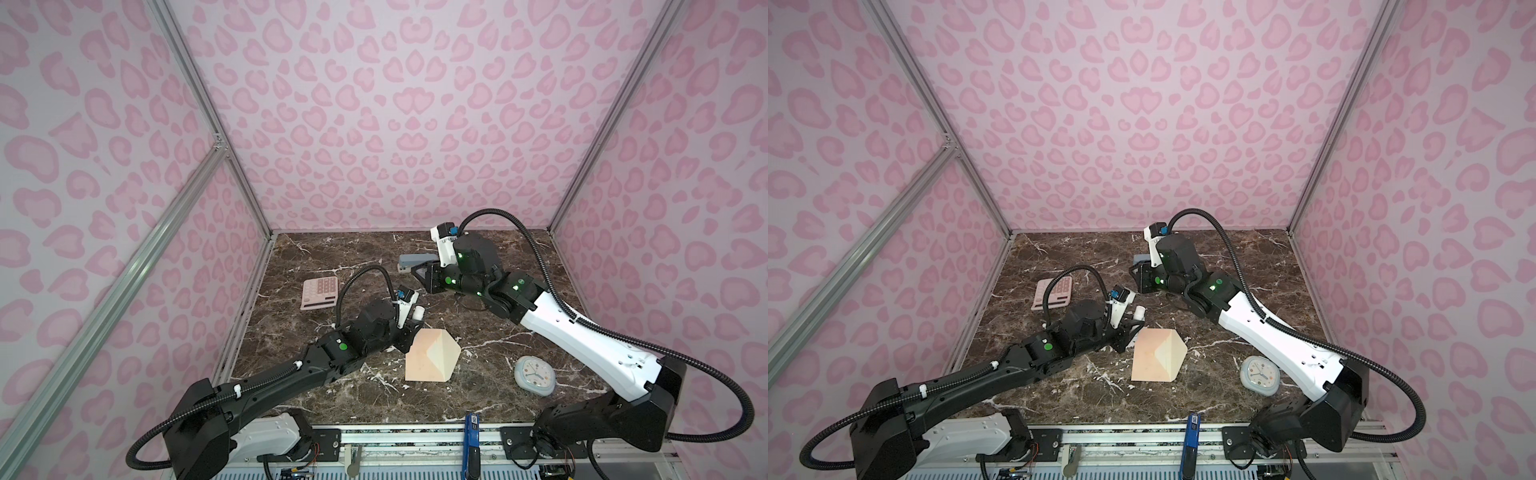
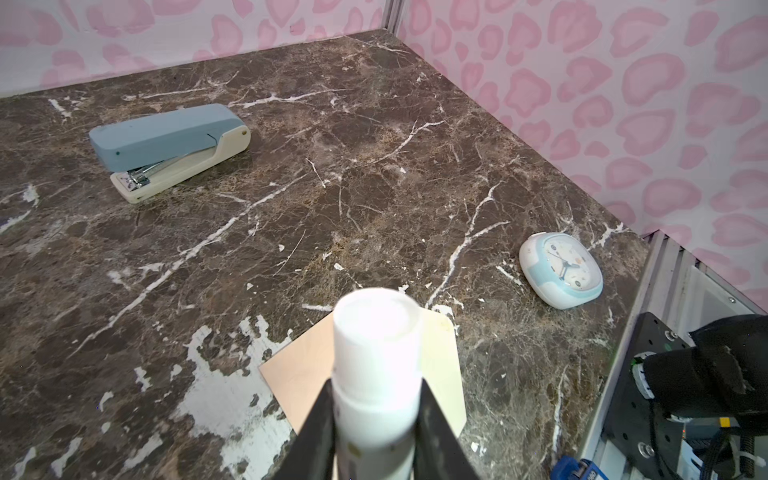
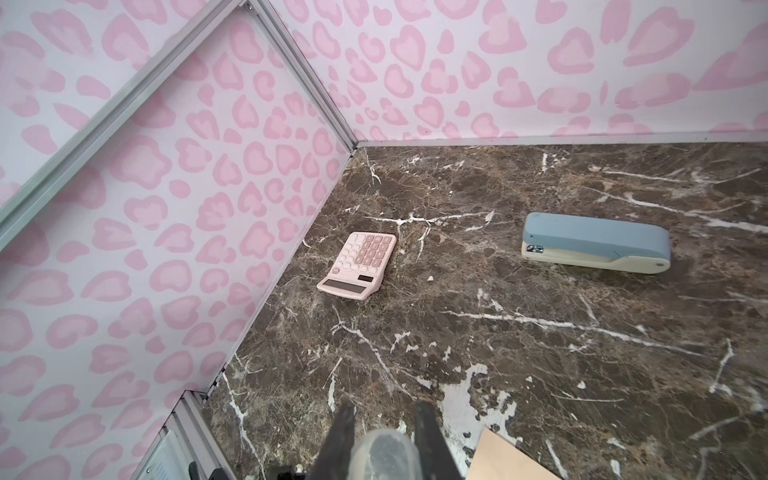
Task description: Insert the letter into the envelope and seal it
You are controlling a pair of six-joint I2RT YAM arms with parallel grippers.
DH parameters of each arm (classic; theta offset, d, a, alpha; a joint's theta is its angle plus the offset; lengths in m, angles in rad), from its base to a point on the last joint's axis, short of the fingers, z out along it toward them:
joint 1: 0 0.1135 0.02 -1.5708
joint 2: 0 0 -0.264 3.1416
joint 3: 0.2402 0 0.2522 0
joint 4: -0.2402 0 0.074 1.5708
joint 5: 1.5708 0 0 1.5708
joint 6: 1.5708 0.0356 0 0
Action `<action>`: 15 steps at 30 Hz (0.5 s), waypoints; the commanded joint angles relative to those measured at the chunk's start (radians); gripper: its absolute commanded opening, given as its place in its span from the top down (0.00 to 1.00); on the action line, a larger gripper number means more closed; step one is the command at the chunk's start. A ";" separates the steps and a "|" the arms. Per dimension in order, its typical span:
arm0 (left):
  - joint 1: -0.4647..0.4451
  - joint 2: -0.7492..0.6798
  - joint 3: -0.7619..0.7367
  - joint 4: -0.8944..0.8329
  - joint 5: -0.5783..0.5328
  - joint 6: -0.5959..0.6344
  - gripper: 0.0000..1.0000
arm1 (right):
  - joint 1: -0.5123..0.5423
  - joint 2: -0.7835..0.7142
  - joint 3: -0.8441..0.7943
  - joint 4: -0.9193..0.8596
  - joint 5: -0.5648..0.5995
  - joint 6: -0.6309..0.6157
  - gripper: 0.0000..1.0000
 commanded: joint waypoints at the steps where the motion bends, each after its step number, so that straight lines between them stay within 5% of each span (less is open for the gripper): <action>1: 0.000 -0.020 -0.003 0.005 -0.009 -0.004 0.96 | -0.003 0.010 0.019 0.003 0.032 -0.031 0.85; 15: 0.000 -0.118 -0.011 -0.007 -0.017 -0.009 0.96 | -0.124 -0.047 -0.078 -0.002 0.050 -0.034 0.83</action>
